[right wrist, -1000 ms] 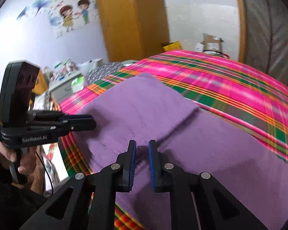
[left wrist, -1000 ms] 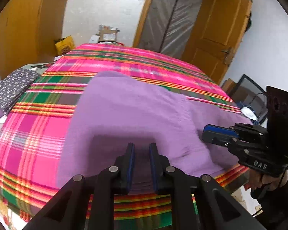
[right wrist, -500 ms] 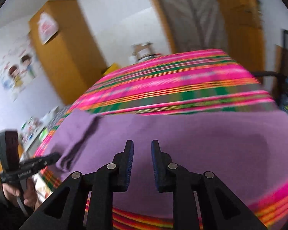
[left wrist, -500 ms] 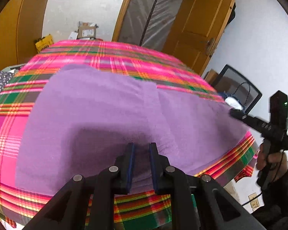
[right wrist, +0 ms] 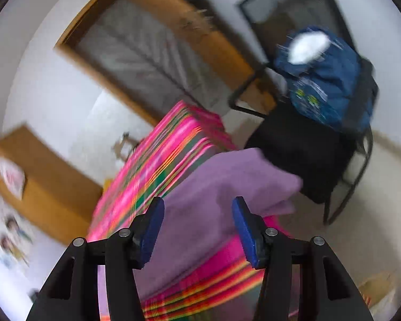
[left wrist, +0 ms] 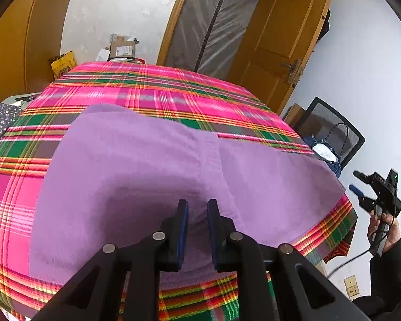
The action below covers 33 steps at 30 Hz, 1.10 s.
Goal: Fold clothes
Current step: 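Grasp the sweater edge with the right gripper and lift it up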
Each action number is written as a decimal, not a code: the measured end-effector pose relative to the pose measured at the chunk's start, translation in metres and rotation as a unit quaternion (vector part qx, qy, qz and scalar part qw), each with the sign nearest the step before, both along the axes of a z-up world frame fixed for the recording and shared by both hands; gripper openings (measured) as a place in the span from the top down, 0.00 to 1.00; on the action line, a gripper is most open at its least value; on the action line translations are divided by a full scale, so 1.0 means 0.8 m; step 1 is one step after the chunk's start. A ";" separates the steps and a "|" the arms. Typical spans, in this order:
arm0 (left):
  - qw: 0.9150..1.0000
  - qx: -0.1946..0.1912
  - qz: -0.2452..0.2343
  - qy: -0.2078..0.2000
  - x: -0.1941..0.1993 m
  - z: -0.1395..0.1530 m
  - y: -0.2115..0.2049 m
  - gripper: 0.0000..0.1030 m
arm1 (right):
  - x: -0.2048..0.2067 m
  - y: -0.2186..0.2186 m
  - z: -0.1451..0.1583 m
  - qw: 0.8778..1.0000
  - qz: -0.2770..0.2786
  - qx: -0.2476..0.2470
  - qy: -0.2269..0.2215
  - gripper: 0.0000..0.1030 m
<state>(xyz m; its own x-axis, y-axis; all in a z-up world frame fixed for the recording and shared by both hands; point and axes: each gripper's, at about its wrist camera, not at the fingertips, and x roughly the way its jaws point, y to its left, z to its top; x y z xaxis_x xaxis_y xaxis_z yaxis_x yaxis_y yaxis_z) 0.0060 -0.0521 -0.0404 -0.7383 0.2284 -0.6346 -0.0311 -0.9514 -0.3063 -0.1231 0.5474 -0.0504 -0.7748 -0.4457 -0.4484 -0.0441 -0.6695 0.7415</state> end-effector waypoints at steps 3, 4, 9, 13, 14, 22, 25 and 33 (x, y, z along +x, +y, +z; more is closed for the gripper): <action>1.000 0.001 0.002 0.003 -0.002 0.004 0.002 0.87 | -0.007 0.032 -0.026 0.997 -0.017 -0.072 -0.031 0.46; 1.000 0.000 0.002 0.003 -0.003 0.005 0.003 0.87 | -0.010 0.038 -0.034 0.995 -0.018 -0.091 -0.041 0.46; 1.000 -0.001 0.005 0.008 -0.007 0.012 0.005 0.87 | -0.021 0.052 -0.068 0.983 -0.007 -0.157 -0.094 0.46; 1.000 -0.001 0.008 0.015 -0.007 0.019 0.005 0.86 | -0.034 0.053 -0.085 0.971 0.003 -0.203 -0.125 0.46; 1.000 -0.002 0.009 0.015 -0.008 0.019 0.005 0.86 | -0.037 0.054 -0.089 0.967 0.006 -0.219 -0.131 0.46; 1.000 -0.004 0.012 0.012 -0.011 0.021 0.009 0.87 | -0.050 0.060 -0.109 0.944 0.021 -0.268 -0.192 0.36; 1.000 -0.007 0.011 0.012 -0.012 0.022 0.010 0.86 | -0.038 0.073 -0.110 0.940 0.007 -0.279 -0.199 0.36; 1.000 -0.017 0.000 0.015 -0.015 0.029 0.028 0.86 | -0.051 0.070 -0.114 0.923 0.022 -0.348 -0.162 0.35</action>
